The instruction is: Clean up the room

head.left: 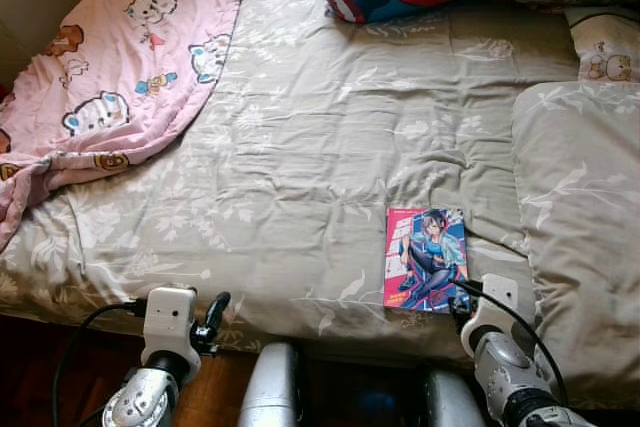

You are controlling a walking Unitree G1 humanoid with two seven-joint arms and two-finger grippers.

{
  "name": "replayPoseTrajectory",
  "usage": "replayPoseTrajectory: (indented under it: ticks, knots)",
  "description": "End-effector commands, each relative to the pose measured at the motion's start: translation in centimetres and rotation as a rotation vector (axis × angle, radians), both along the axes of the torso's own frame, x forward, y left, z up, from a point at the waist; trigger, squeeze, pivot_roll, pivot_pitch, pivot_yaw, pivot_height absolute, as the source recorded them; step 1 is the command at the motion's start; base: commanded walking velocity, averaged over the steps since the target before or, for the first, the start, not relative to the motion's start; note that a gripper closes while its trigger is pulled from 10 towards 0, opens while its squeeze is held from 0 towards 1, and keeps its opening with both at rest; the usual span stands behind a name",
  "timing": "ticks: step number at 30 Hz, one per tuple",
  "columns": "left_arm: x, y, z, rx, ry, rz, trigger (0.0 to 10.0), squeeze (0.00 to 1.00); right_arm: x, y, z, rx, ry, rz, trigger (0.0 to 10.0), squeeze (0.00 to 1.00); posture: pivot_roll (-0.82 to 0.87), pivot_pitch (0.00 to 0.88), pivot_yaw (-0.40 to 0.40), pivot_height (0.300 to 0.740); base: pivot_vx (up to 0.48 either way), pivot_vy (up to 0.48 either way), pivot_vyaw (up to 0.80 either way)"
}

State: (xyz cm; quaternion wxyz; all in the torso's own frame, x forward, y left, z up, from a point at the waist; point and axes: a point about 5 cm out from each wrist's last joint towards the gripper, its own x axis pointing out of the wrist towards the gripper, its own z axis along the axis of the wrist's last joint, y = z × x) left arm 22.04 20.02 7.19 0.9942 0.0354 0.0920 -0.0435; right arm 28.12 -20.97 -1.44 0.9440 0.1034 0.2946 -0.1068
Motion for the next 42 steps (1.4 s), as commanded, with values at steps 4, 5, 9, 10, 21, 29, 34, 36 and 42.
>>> replayPoseTrajectory:
  ticks: [4,5,9,10,21,29,34,36,42]
  knots:
    - [-0.5,0.6,-0.7,0.015,0.04,0.006,10.0,0.0,-1.0,0.2,-1.0,0.008,0.045,-0.013,10.0,0.34,0.18,0.266,0.149,0.641,0.0,0.0,0.0]
    - [-0.4,0.5,-0.7,0.014,0.039,0.006,10.0,0.0,-1.0,0.2,-1.0,0.005,0.045,-0.015,10.0,0.07,0.18,0.266,0.149,0.641,0.0,0.0,0.0]
    - [-0.3,0.4,-0.7,0.012,0.036,0.005,10.0,0.0,-0.8,-0.2,-0.7,-0.025,0.031,-0.031,10.0,0.0,0.18,0.263,0.148,0.641,0.0,0.0,0.0]
    - [-0.2,0.4,-0.7,0.011,0.035,0.005,10.0,0.0,-0.8,-0.3,-0.6,-0.032,0.023,-0.033,10.0,0.0,0.18,0.263,0.148,0.641,0.0,0.0,0.0]
    - [0.4,0.0,-0.8,0.004,0.03,-0.001,10.0,0.0,-0.2,0.3,0.0,-0.025,-0.042,-0.039,10.0,0.0,0.16,0.247,0.141,0.641,0.0,0.0,0.0]
    - [1.3,-0.1,-1.0,-0.003,0.014,0.008,10.0,0.0,0.5,0.5,1.0,-0.028,-0.159,-0.063,10.0,0.0,0.13,0.206,0.122,0.641,0.0,0.0,0.0]
    - [2.1,-0.5,-1.2,-0.027,0.0,0.02,10.0,0.0,0.9,1.3,1.9,-0.101,-0.262,0.025,10.0,0.0,0.1,0.17,0.099,0.641,0.0,0.0,0.0]
    - [2.7,-0.7,-1.6,-0.055,-0.001,0.043,10.0,0.0,0.6,1.4,2.1,-0.133,-0.314,0.068,10.0,0.0,0.07,0.145,0.085,0.641,0.0,0.0,0.0]
    - [3.0,-0.8,-3.3,-0.098,0.037,0.079,10.0,0.0,-0.6,1.9,1.1,-0.104,-0.294,0.105,10.0,0.0,0.03,0.095,0.069,0.641,0.0,0.0,0.0]
